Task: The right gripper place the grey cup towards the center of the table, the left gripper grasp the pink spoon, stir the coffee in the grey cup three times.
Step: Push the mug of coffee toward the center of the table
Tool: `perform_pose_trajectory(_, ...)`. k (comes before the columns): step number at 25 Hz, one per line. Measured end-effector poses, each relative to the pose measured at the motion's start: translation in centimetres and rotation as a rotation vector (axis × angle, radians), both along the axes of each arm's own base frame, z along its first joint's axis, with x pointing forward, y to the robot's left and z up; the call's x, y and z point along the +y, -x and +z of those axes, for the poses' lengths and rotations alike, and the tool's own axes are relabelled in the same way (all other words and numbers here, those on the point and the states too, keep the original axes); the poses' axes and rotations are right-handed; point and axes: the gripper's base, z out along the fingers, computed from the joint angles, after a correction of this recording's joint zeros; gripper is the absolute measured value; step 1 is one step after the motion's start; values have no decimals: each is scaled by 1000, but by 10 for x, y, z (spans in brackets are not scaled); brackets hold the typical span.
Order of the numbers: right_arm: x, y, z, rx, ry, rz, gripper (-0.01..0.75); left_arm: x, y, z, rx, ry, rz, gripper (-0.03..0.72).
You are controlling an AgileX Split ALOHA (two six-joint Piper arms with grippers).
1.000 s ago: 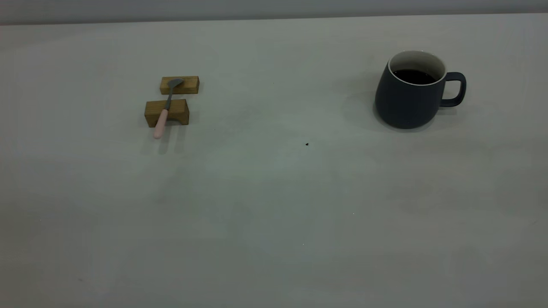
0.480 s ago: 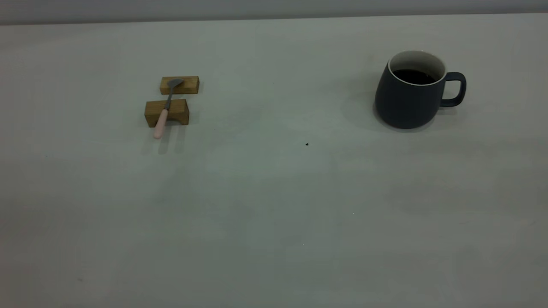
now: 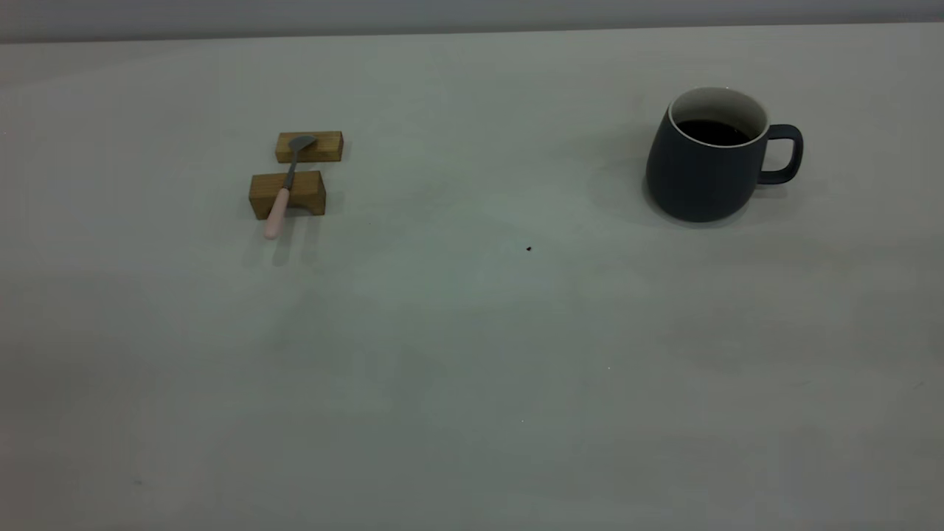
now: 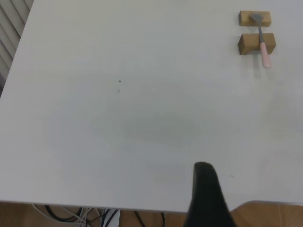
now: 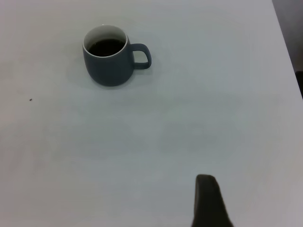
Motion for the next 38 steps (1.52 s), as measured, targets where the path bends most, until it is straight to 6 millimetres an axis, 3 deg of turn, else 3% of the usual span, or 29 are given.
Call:
perform_pose_trajectory(17, 0, 0, 0, 2, -5, 3, 512, 0, 0, 0, 0, 0, 0, 575)
perform_pose_trajectory(21, 6, -12, 1, 80, -21, 53, 511, 0, 0, 0, 0, 0, 0, 575)
perform_pose_trajectory(24, 10, -36, 8, 139, 1, 96, 524, 0, 0, 0, 0, 0, 0, 575)
perform_pose_trajectory(30, 17, -111, 14, 130, 99, 198, 569, 0, 0, 0, 0, 0, 0, 575)
perform_pose_trajectory(38, 26, -228, -11, 290, 250, 358, 576, 0, 0, 0, 0, 0, 0, 575)
